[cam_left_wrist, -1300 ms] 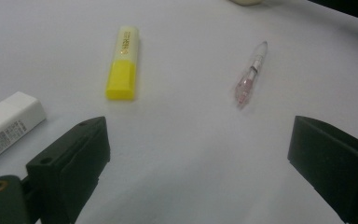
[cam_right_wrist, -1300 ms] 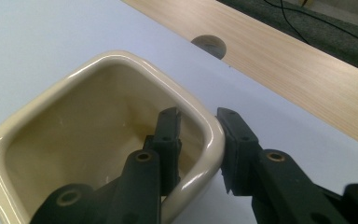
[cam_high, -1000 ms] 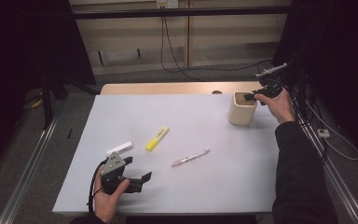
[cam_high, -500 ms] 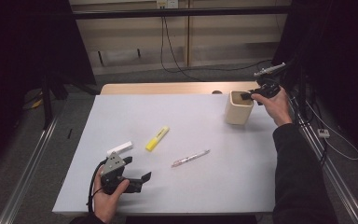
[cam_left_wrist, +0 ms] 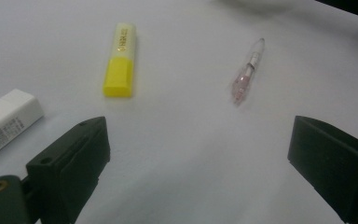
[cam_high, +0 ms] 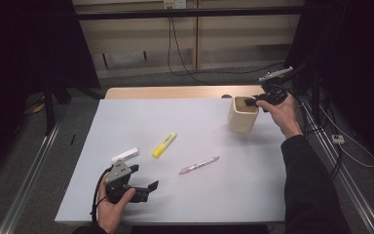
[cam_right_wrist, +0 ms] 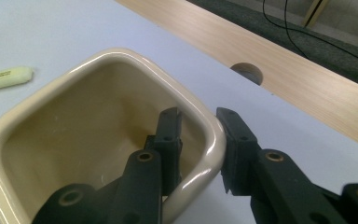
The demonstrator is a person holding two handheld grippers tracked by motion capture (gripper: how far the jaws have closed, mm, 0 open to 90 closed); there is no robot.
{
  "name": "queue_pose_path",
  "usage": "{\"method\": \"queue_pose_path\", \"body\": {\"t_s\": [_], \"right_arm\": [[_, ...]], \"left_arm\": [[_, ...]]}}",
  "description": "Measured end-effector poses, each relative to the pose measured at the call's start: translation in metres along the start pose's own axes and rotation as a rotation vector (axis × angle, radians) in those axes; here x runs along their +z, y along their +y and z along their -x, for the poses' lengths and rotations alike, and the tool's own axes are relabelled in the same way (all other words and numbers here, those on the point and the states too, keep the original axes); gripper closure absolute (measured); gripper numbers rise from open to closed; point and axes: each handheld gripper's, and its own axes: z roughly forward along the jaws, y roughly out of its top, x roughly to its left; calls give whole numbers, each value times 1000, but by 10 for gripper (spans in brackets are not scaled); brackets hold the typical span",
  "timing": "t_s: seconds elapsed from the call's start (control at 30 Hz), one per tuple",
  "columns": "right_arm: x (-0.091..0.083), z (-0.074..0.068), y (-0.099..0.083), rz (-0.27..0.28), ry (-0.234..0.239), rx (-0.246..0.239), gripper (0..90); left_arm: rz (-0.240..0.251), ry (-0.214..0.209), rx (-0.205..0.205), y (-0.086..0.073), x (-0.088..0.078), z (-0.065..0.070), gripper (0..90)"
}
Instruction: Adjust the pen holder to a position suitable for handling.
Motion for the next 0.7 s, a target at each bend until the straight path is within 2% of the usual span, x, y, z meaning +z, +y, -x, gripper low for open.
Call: {"method": "queue_pose_path", "body": {"t_s": [0.33,0.57,0.7], "right_arm": [[10,-19,9,4,18,-14,717],[13,-37,15,10,30,-35,717],[19,-49,18,9,59,-51,717]], "left_arm": [[22,19,-5,0,-5,0,56],[25,23,0,1,-5,0,58],[29,23,-4,1,-5,0,58]]}}
